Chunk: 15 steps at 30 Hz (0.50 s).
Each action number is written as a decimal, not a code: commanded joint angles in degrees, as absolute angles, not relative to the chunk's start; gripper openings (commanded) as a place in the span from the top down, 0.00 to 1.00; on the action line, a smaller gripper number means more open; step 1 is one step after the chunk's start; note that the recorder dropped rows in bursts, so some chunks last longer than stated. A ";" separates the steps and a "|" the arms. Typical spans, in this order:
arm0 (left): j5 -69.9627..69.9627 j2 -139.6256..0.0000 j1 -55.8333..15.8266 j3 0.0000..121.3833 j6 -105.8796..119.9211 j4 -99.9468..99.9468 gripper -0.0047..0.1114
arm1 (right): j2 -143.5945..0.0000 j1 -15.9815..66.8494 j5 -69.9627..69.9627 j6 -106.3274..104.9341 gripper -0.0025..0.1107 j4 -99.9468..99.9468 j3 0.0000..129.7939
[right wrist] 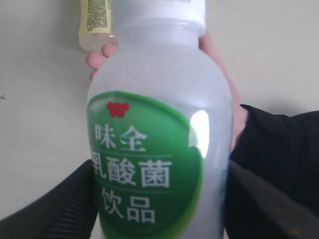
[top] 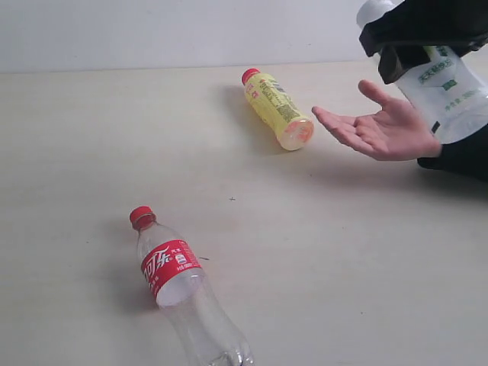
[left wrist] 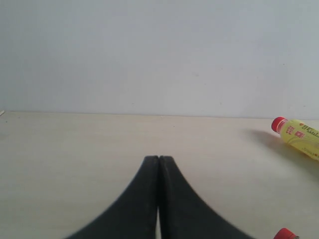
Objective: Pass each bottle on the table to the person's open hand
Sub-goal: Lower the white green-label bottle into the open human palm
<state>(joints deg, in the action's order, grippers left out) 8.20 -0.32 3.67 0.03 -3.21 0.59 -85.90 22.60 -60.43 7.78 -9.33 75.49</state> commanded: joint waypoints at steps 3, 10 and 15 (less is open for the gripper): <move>8.25 0.00 3.40 0.00 -3.02 0.00 0.95 | -92.24 20.45 -55.31 9.09 0.98 -9.21 75.94; 8.25 0.00 3.40 0.00 -3.02 0.00 0.95 | -99.84 17.21 -49.06 10.70 0.98 -8.91 75.94; 8.25 0.00 3.40 0.00 -3.02 0.00 0.95 | -104.28 16.21 -44.60 11.31 0.98 -9.02 75.94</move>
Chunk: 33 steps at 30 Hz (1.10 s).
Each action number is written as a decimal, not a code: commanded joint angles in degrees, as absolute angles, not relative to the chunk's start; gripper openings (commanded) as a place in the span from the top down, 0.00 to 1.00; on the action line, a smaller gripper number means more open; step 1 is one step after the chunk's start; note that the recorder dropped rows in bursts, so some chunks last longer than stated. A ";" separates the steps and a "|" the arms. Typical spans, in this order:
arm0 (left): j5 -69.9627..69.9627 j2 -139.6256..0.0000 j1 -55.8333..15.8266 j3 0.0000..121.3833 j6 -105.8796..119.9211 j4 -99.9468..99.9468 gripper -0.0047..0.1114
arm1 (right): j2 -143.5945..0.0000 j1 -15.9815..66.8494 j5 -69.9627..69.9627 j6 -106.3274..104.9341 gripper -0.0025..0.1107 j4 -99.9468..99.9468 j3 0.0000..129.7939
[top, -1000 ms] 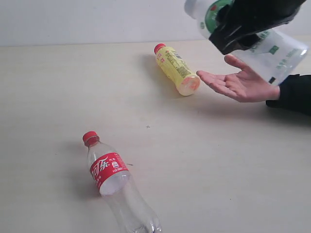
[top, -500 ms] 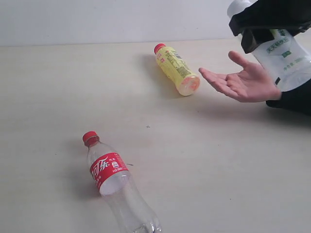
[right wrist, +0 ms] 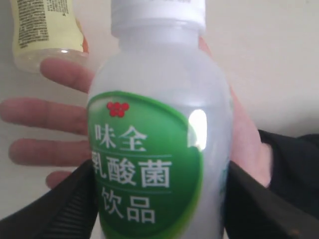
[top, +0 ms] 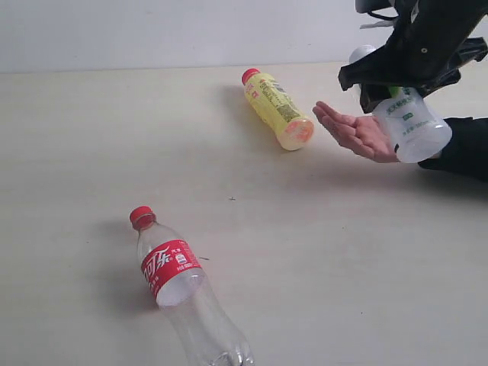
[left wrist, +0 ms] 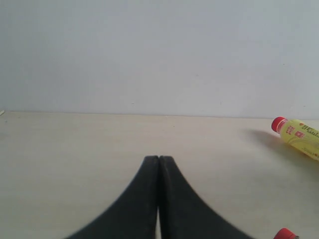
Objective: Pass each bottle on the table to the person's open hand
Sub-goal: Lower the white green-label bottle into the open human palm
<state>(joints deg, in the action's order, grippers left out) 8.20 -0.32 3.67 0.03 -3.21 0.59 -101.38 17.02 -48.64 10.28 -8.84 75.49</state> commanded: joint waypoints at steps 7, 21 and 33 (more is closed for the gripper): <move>8.25 0.00 3.40 0.00 -3.02 0.00 0.95 | -109.17 16.21 -42.31 12.17 0.98 -8.88 77.39; 8.25 0.00 3.40 0.00 -3.02 0.00 0.95 | -110.63 16.21 -41.66 13.53 0.47 -8.98 78.18; 8.25 0.00 3.40 0.00 -3.02 0.00 0.95 | -110.63 16.33 -41.98 13.50 0.33 -8.98 78.18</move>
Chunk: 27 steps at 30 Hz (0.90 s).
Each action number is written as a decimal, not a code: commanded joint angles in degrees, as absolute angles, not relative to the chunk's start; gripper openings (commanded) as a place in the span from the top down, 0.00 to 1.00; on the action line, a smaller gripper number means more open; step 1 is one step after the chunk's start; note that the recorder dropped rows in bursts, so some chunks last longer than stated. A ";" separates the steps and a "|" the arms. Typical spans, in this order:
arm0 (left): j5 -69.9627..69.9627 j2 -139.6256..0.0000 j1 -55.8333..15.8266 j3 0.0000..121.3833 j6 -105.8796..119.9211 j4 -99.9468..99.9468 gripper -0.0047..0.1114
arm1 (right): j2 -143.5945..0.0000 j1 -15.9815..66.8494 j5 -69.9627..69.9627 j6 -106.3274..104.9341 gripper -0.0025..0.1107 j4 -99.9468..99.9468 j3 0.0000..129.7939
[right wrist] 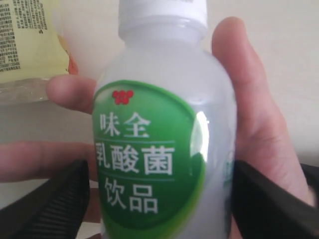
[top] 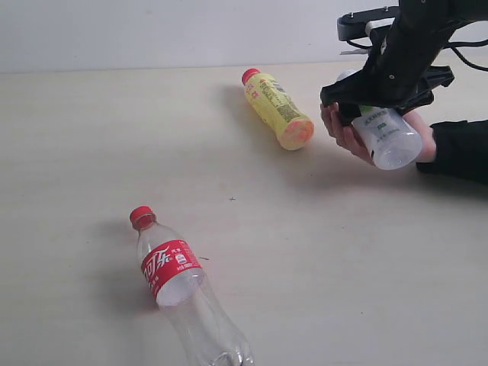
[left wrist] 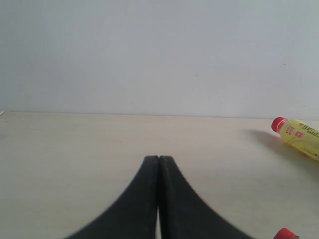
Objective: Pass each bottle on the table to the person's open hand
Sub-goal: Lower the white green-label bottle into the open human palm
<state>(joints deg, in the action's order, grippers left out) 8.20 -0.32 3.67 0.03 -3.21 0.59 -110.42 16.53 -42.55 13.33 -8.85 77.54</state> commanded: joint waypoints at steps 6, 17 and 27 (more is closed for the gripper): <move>8.25 0.00 3.40 0.00 -3.02 0.00 0.95 | -110.63 16.33 -41.45 12.86 0.23 -9.21 78.18; 8.25 0.00 3.40 0.00 -3.02 0.00 0.95 | -110.63 16.33 -41.45 11.78 0.13 -9.21 78.18; 8.25 0.00 3.40 0.00 -3.02 0.00 0.95 | -108.57 16.33 -41.45 11.78 0.13 -9.21 78.18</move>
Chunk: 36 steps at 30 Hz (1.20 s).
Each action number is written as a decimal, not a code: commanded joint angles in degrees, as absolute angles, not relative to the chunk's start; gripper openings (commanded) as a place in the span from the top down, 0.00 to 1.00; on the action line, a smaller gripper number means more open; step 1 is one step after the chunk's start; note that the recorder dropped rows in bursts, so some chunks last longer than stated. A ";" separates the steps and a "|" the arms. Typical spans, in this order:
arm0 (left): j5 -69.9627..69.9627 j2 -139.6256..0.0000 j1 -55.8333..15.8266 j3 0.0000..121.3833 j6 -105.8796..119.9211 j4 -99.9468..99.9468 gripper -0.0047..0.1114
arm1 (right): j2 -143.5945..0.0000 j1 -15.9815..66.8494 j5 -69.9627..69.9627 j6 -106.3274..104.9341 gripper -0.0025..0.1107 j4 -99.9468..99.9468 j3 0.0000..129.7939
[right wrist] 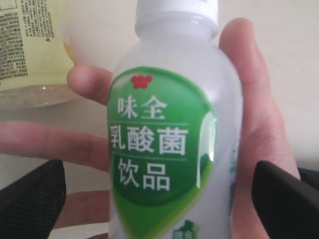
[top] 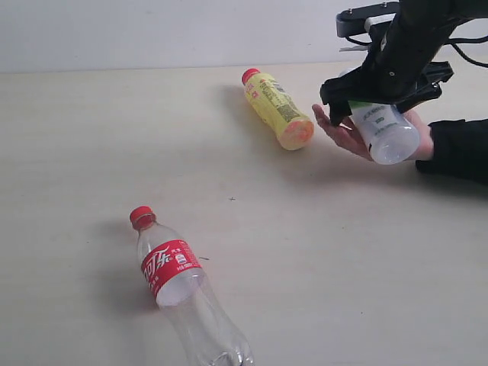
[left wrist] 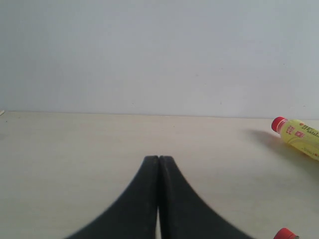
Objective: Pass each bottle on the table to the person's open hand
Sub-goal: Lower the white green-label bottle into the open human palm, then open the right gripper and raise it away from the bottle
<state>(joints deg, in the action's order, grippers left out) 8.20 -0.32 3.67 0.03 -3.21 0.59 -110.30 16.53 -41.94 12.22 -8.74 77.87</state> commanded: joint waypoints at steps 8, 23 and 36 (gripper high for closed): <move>8.25 0.00 3.40 0.00 -3.02 0.00 0.95 | -105.92 16.33 -40.62 11.78 0.13 -9.21 78.18; 8.25 0.00 3.40 0.00 -3.02 0.00 0.95 | -96.13 16.33 -45.80 7.18 0.32 -8.98 77.73; 8.25 0.00 3.40 0.00 -3.02 0.00 0.95 | -47.97 16.33 -6.01 0.00 0.98 11.86 18.91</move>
<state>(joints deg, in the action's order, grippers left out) 8.20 -0.32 3.67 0.03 -3.21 0.59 -54.52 16.53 -11.59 1.25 10.16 25.63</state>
